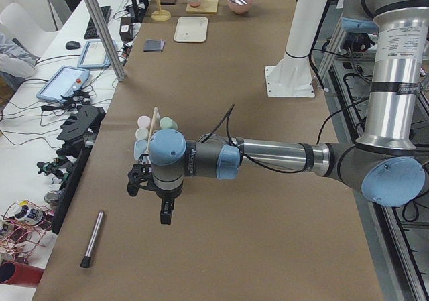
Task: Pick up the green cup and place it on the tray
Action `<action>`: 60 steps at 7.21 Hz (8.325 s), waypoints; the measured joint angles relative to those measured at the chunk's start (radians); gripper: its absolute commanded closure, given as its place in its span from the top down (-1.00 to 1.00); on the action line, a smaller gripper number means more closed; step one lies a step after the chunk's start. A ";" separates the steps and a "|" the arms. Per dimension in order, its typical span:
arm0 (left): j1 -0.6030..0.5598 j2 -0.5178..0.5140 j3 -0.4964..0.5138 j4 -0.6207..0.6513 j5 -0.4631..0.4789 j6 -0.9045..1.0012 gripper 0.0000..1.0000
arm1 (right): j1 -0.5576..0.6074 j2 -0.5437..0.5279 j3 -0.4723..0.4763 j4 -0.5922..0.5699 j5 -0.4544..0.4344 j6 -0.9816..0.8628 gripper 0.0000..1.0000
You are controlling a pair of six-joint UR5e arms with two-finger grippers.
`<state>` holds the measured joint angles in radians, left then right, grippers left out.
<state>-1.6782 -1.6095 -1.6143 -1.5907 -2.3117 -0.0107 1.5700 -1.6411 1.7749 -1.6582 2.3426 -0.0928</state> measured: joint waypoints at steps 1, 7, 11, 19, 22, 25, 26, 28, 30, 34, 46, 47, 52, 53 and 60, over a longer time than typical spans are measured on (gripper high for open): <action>0.000 0.003 -0.001 0.000 0.000 0.000 0.99 | 0.000 -0.002 0.000 0.000 0.000 0.000 1.00; 0.000 0.010 -0.010 0.002 0.002 -0.001 0.99 | -0.001 -0.007 0.001 0.001 0.005 -0.003 1.00; 0.044 0.011 -0.052 0.004 0.005 -0.076 0.99 | -0.001 -0.006 0.002 0.002 0.006 -0.004 1.00; 0.111 0.012 -0.152 0.004 0.011 -0.139 0.99 | -0.033 -0.015 0.006 0.006 -0.014 -0.010 1.00; 0.215 0.010 -0.253 -0.001 0.026 -0.135 0.98 | -0.040 0.010 -0.033 0.100 -0.025 -0.006 1.00; 0.398 -0.013 -0.346 -0.002 0.071 -0.135 0.98 | -0.112 0.019 -0.057 0.246 -0.057 0.074 0.99; 0.463 -0.035 -0.373 0.000 0.112 -0.135 0.98 | -0.139 0.032 -0.088 0.306 -0.061 0.126 0.99; 0.599 -0.070 -0.434 0.006 0.227 -0.135 0.98 | -0.193 0.088 -0.200 0.448 -0.062 0.230 0.97; 0.722 -0.105 -0.478 0.031 0.362 -0.102 0.98 | -0.268 0.159 -0.338 0.604 -0.077 0.378 0.97; 0.880 -0.322 -0.480 0.258 0.733 0.246 0.98 | -0.376 0.218 -0.508 0.764 -0.136 0.501 0.97; 1.317 -0.260 -0.299 0.419 1.591 0.775 0.97 | -0.409 0.255 -0.591 0.779 -0.135 0.504 0.21; 1.317 -0.226 -0.291 0.415 1.618 0.774 0.97 | -0.408 0.253 -0.591 0.780 -0.134 0.504 0.04; 1.308 -0.204 -0.204 0.245 1.673 0.767 0.97 | -0.406 0.252 -0.588 0.779 -0.131 0.504 -0.46; 1.295 -0.205 -0.197 0.220 1.676 0.767 0.97 | -0.406 0.253 -0.586 0.779 -0.129 0.504 -0.45; 1.226 -0.241 -0.053 0.060 1.684 0.804 0.97 | -0.387 0.256 -0.579 0.778 -0.102 0.506 -0.38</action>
<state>-0.4519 -1.8510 -1.6673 -1.5303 -0.6278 0.7934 1.1826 -1.3853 1.1962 -0.8800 2.2410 0.4128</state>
